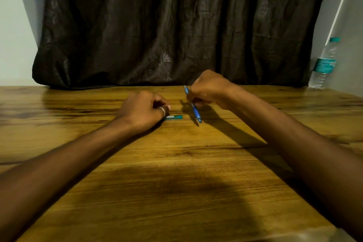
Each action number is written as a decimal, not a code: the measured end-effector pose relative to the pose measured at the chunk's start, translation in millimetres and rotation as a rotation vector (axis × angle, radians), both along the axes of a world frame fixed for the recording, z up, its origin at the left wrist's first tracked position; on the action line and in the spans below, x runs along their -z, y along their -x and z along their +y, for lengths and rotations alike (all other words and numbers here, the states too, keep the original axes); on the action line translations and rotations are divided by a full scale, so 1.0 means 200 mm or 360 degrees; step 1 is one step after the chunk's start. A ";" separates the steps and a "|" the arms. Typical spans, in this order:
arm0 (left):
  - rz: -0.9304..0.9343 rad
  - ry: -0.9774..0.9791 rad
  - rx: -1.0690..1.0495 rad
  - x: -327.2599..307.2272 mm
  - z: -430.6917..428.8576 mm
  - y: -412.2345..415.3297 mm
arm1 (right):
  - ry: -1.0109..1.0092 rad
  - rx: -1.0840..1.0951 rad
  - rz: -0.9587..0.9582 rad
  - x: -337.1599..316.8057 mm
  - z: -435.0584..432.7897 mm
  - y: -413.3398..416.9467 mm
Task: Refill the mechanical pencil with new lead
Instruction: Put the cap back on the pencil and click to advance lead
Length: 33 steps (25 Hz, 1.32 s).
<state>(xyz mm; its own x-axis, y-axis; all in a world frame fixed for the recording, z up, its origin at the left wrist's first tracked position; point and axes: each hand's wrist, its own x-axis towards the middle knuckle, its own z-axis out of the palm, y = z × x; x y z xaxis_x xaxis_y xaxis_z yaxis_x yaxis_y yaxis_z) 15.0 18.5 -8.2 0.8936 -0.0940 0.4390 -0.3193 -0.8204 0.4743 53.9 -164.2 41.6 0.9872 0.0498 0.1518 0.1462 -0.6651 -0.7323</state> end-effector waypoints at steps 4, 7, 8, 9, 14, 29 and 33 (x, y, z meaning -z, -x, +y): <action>0.0076 -0.0164 -0.0038 0.00 -0.04 0.00 | 0.0354 -0.0015 0.0237 0.01 0.03 0.04; 0.0071 -0.0195 -0.0047 -0.01 -0.06 0.01 | 0.0437 -0.0001 0.0246 0.03 0.04 0.04; 0.0079 -0.0184 -0.0052 -0.01 -0.06 0.01 | 0.0448 0.0001 0.0237 0.03 0.04 0.04; 0.0091 -0.0172 -0.0060 -0.01 -0.07 0.01 | 0.0460 -0.0002 0.0234 0.03 0.04 0.04; 0.0210 -0.0005 -0.0102 -0.02 -0.11 -0.03 | 0.0521 0.0001 0.0229 0.04 0.04 0.04; 0.0160 0.0338 -0.0093 0.05 -0.15 -0.07 | 0.0595 0.0021 0.0030 0.07 0.06 0.04; 0.0181 0.0375 -0.0056 0.05 -0.14 -0.06 | 0.0497 -0.0019 0.0076 0.07 0.06 0.05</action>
